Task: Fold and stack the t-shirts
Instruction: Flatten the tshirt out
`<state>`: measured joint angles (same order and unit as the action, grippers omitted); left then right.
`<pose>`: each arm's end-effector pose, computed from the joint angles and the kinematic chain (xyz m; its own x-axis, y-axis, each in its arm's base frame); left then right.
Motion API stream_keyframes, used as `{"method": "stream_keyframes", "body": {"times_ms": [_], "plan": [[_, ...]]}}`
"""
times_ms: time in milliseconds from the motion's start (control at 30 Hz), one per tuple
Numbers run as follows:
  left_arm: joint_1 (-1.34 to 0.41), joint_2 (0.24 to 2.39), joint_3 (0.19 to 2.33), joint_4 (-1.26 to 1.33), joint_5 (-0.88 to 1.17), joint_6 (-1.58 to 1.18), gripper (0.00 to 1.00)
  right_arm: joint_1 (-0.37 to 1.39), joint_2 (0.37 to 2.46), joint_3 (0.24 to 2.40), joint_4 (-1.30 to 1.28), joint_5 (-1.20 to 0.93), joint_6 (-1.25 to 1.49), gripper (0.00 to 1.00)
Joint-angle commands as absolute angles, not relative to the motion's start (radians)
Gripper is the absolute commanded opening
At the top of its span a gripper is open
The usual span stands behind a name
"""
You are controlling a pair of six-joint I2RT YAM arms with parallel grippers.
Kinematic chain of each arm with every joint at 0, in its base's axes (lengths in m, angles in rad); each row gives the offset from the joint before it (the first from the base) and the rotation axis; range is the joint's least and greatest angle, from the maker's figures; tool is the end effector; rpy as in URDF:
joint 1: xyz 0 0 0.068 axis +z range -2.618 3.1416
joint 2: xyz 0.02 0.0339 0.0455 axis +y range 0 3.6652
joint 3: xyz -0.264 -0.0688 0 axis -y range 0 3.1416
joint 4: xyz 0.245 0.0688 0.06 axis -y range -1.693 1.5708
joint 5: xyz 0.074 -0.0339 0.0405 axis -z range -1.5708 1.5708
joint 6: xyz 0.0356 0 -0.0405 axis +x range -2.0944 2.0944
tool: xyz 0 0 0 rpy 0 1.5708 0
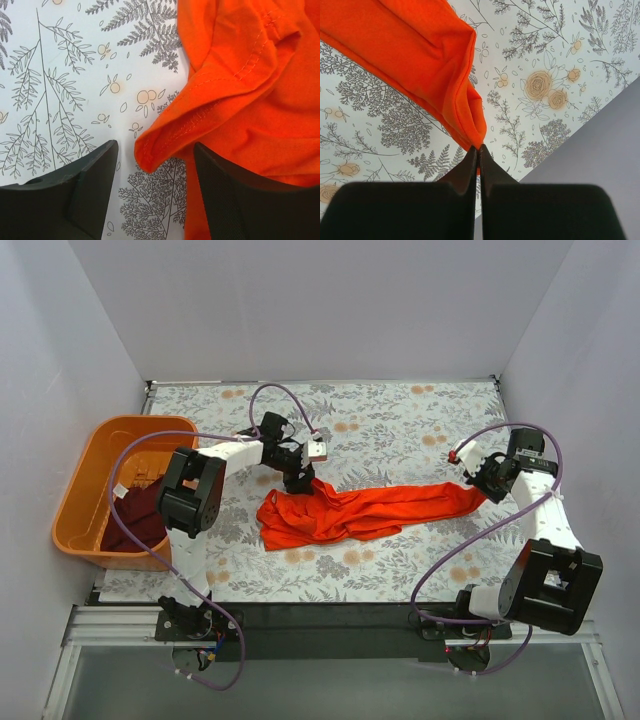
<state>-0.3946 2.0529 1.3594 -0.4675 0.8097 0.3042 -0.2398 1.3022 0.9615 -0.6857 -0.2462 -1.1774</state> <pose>0.3671 -0.1808 0.1465 -0.6486 0.4939 -0.5791 0.7607 0.3960 -0.5143 0.2518 -0.0526 0.2499 -0.4180 -0.8199 -0.3911 -0.7262 0.5603 -0.3984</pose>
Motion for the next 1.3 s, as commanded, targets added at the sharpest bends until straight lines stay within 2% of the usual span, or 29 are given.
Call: {"method": "stream_keyframes", "body": {"times_ms": [0, 167, 300, 567, 800, 1000, 1100, 1267], "plan": [[-0.390, 2.052, 1.396, -0.480, 0.882, 0.360, 0.58, -0.235, 1.308, 1.006, -0.710, -0.252, -1.187, 0.01], [-0.391, 2.043, 1.417, -0.546, 0.902, 0.397, 0.21, -0.235, 1.310, 1.015, -0.710, -0.250, -1.189, 0.01], [-0.387, 2.025, 1.480, -0.653, 0.897, 0.365, 0.00, -0.236, 1.316, 1.034, -0.709, -0.255, -1.169, 0.01], [-0.249, 1.764, 1.591, -0.580, 0.827, -0.132, 0.00, -0.235, 1.293, 1.176, -0.707, -0.311, -1.071, 0.01], [-0.215, 1.363, 1.444, -0.562, 0.603, -0.350, 0.00, -0.238, 1.204, 1.250, -0.713, -0.314, -1.009, 0.01], [-0.203, 1.033, 1.399, -0.539, 0.419, -0.501, 0.00, -0.242, 1.014, 1.313, -0.706, -0.331, -0.962, 0.01], [-0.202, 0.948, 1.428, -0.497, 0.306, -0.520, 0.00, -0.242, 0.977, 1.396, -0.657, -0.333, -0.898, 0.01], [-0.202, 1.000, 1.509, -0.394, 0.187, -0.485, 0.00, -0.242, 1.057, 1.532, -0.511, -0.325, -0.758, 0.01]]}}
